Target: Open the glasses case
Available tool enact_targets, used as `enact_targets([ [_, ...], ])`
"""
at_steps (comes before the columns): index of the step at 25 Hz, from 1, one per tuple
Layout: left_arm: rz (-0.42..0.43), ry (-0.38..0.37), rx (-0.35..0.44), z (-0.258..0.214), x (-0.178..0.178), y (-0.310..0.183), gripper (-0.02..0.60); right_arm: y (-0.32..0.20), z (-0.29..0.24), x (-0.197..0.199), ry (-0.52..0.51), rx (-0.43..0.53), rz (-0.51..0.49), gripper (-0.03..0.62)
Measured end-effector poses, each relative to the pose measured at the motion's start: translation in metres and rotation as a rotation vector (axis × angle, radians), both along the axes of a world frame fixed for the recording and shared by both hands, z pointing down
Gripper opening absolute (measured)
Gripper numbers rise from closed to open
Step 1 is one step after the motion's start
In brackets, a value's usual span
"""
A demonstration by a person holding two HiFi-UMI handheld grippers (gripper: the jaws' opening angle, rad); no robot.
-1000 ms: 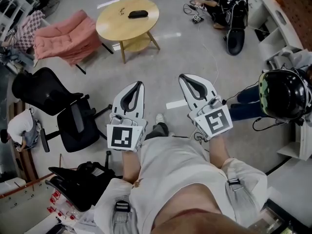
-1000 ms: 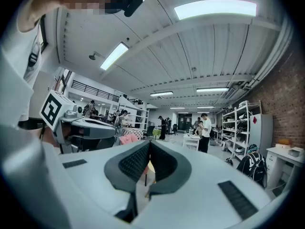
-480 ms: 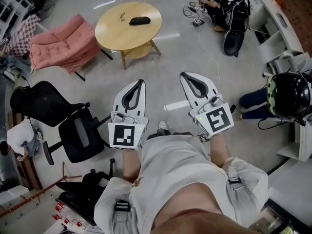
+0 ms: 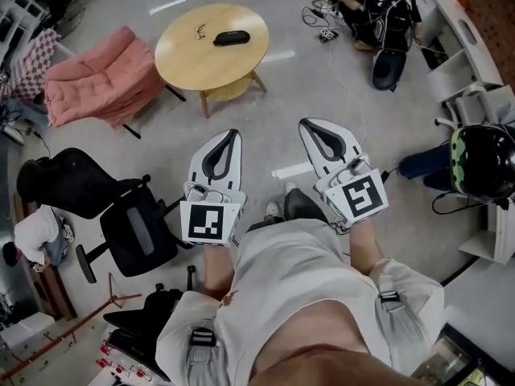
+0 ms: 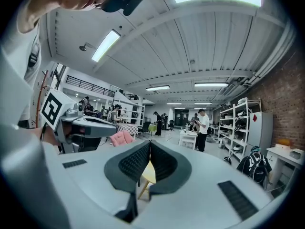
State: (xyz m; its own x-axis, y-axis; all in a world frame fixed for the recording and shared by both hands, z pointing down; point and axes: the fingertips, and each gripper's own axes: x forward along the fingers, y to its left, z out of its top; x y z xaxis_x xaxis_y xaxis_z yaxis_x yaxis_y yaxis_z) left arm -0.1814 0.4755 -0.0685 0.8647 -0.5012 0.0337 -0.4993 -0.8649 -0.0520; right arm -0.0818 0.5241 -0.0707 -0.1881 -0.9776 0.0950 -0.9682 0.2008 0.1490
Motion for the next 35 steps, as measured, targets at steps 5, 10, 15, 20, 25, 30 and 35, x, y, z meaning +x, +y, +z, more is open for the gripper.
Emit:
enact_targets([
  [5, 0.0, -0.012, 0.009, 0.002, 0.022, -0.026, 0.02, -0.027, 0.003, 0.018, -0.008, 0.0, -0.014, 0.018],
  [10, -0.049, -0.022, 0.01, 0.002, 0.046, -0.063, 0.02, -0.066, 0.001, 0.048, -0.01, 0.004, -0.045, 0.018],
  [15, -0.092, -0.032, 0.026, -0.008, 0.076, -0.097, 0.02, -0.107, -0.008, 0.076, -0.015, 0.015, -0.101, 0.019],
  [20, -0.12, -0.036, 0.027, -0.011, 0.103, -0.125, 0.02, -0.141, -0.013, 0.097, -0.022, 0.025, -0.153, 0.018],
  [25, -0.142, -0.033, 0.035, -0.015, 0.127, -0.145, 0.02, -0.164, -0.015, 0.12, -0.023, 0.028, -0.179, 0.018],
  [30, -0.159, -0.031, 0.029, -0.014, 0.143, -0.16, 0.02, -0.186, -0.015, 0.134, -0.024, 0.025, -0.199, 0.018],
  [35, -0.172, -0.03, 0.029, -0.014, 0.152, -0.176, 0.02, -0.205, -0.011, 0.14, -0.036, 0.024, -0.214, 0.018],
])
